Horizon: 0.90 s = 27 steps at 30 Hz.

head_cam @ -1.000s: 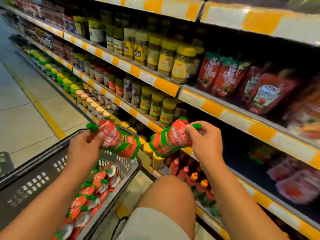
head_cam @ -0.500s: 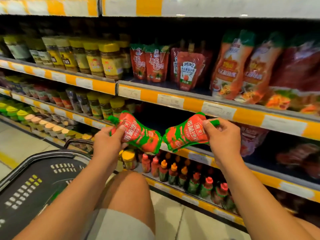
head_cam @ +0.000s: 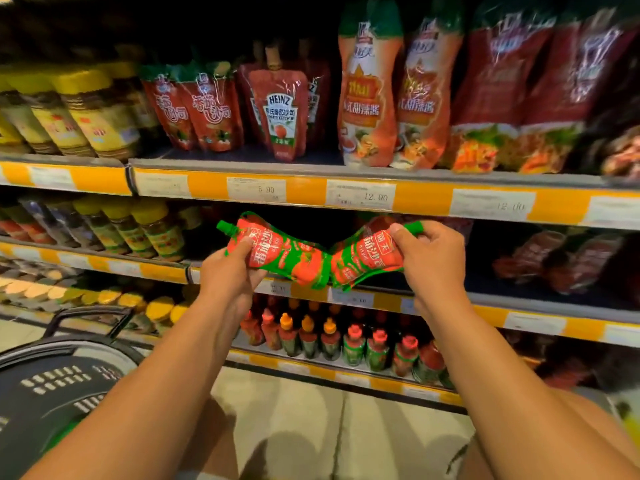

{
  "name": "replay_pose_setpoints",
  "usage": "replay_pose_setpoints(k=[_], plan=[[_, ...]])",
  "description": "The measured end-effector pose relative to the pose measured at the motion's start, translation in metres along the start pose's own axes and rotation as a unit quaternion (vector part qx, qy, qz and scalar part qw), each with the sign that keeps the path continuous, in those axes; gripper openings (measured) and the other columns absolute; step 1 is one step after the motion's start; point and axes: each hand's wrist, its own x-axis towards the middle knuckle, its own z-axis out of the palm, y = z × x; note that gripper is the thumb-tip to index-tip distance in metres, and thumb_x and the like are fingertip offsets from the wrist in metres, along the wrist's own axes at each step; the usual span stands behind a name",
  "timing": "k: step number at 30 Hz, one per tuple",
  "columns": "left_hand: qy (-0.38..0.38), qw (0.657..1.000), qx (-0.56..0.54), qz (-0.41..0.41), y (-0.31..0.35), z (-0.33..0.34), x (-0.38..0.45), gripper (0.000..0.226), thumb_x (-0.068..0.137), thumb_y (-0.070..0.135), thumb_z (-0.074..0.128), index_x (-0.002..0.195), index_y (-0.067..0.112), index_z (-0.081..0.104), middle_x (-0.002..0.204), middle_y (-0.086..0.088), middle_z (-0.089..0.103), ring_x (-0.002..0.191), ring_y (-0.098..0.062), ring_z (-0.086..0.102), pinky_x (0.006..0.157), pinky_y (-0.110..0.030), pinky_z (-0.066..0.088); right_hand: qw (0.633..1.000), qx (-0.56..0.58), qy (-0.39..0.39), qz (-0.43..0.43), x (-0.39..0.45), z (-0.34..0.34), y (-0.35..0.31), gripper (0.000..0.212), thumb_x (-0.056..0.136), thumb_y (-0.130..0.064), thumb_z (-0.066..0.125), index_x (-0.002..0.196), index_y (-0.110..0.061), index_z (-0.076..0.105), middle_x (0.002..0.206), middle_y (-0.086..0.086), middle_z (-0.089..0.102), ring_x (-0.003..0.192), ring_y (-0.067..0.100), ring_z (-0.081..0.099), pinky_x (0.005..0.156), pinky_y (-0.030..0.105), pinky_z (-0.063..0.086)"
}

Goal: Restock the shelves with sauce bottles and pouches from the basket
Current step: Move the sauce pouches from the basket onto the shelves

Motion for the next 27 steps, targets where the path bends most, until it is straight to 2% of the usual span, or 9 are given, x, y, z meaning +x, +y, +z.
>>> replay_pose_setpoints(k=[2, 4, 7, 10, 15, 20, 24, 25, 27], plan=[[0.008, 1.000, -0.008, -0.006, -0.001, 0.008, 0.007, 0.003, 0.101, 0.017, 0.066, 0.103, 0.015, 0.065, 0.099, -0.007, 0.075, 0.078, -0.013, 0.074, 0.056, -0.028, 0.059, 1.000, -0.006, 0.015, 0.003, 0.004, 0.002, 0.000, 0.041, 0.086, -0.028, 0.080, 0.060, -0.012, 0.051, 0.050, -0.009, 0.050, 0.052, 0.009, 0.047, 0.054, 0.033, 0.043], [0.007, 1.000, -0.012, -0.002, -0.001, 0.015, 0.016, 0.003, 0.100, 0.017, 0.068, 0.101, 0.014, 0.066, 0.099, -0.007, 0.077, 0.077, -0.012, 0.076, 0.065, -0.032, 0.063, 0.999, -0.016, 0.031, -0.003, 0.008, 0.005, -0.002, 0.046, 0.084, -0.027, 0.080, 0.056, -0.014, 0.045, 0.046, -0.008, 0.046, 0.051, 0.010, 0.040, 0.052, 0.035, 0.039], [-0.017, 1.000, -0.015, 0.020, 0.002, 0.026, 0.028, 0.006, 0.099, 0.009, 0.067, 0.102, 0.012, 0.071, 0.106, -0.011, 0.078, 0.088, -0.017, 0.076, 0.085, -0.041, 0.064, 0.996, -0.056, 0.059, -0.025, 0.015, 0.009, -0.002, 0.032, 0.079, -0.027, 0.075, 0.061, -0.008, 0.058, 0.052, 0.001, 0.060, 0.052, 0.014, 0.047, 0.050, 0.046, 0.046], [-0.022, 0.999, 0.005, 0.032, 0.003, 0.037, 0.040, 0.014, 0.099, 0.008, 0.066, 0.112, 0.011, 0.071, 0.114, -0.014, 0.077, 0.102, -0.023, 0.075, 0.091, -0.043, 0.062, 0.993, -0.087, 0.069, -0.028, 0.019, 0.013, 0.003, 0.018, 0.073, -0.028, 0.066, 0.064, -0.014, 0.062, 0.055, -0.005, 0.062, 0.052, 0.019, 0.054, 0.050, 0.040, 0.047], [-0.029, 0.997, 0.025, 0.067, 0.004, 0.046, 0.062, 0.020, 0.096, 0.001, 0.066, 0.110, 0.016, 0.069, 0.107, -0.007, 0.076, 0.099, -0.020, 0.073, 0.080, -0.033, 0.064, 0.993, -0.087, 0.075, -0.005, 0.028, 0.022, 0.007, 0.018, 0.067, -0.020, 0.058, 0.075, -0.004, 0.059, 0.053, 0.006, 0.049, 0.049, 0.024, 0.046, 0.045, 0.038, 0.040], [-0.062, 0.992, 0.044, 0.096, -0.006, 0.057, 0.074, 0.024, 0.093, -0.003, 0.068, 0.105, 0.018, 0.072, 0.104, -0.002, 0.076, 0.092, -0.015, 0.067, 0.083, -0.034, 0.056, 0.989, -0.113, 0.089, 0.030, 0.029, 0.030, 0.005, 0.018, 0.064, -0.022, 0.055, 0.066, -0.004, 0.052, 0.065, 0.033, 0.060, 0.054, 0.031, 0.054, 0.046, 0.043, 0.045], [-0.108, 0.978, 0.115, 0.139, -0.019, 0.069, 0.072, 0.028, 0.095, -0.006, 0.065, 0.117, 0.009, 0.072, 0.118, -0.007, 0.074, 0.110, -0.024, 0.069, 0.098, -0.038, 0.055, 0.994, -0.084, 0.063, 0.011, 0.028, 0.045, 0.008, 0.013, 0.071, -0.017, 0.061, 0.083, -0.019, 0.065, 0.071, 0.001, 0.061, 0.061, 0.024, 0.055, 0.062, 0.035, 0.041], [-0.116, 0.974, 0.128, 0.148, -0.021, 0.071, 0.071, 0.029, 0.096, -0.005, 0.064, 0.122, 0.005, 0.071, 0.119, -0.007, 0.074, 0.111, -0.022, 0.069, 0.100, -0.037, 0.054, 0.996, -0.076, 0.054, 0.002, 0.027, 0.050, 0.008, 0.015, 0.074, -0.016, 0.066, 0.087, -0.023, 0.065, 0.076, -0.005, 0.061, 0.062, 0.015, 0.051, 0.065, 0.032, 0.040], [-0.129, 0.971, 0.125, 0.161, -0.023, 0.074, 0.069, 0.028, 0.099, -0.003, 0.063, 0.126, 0.002, 0.069, 0.110, -0.001, 0.073, 0.094, -0.002, 0.070, 0.092, -0.023, 0.055, 0.997, -0.065, 0.034, -0.013, 0.023, 0.058, 0.013, 0.020, 0.079, -0.018, 0.076, 0.095, -0.026, 0.067, 0.091, -0.010, 0.066, 0.071, 0.007, 0.056, 0.073, 0.031, 0.045]])
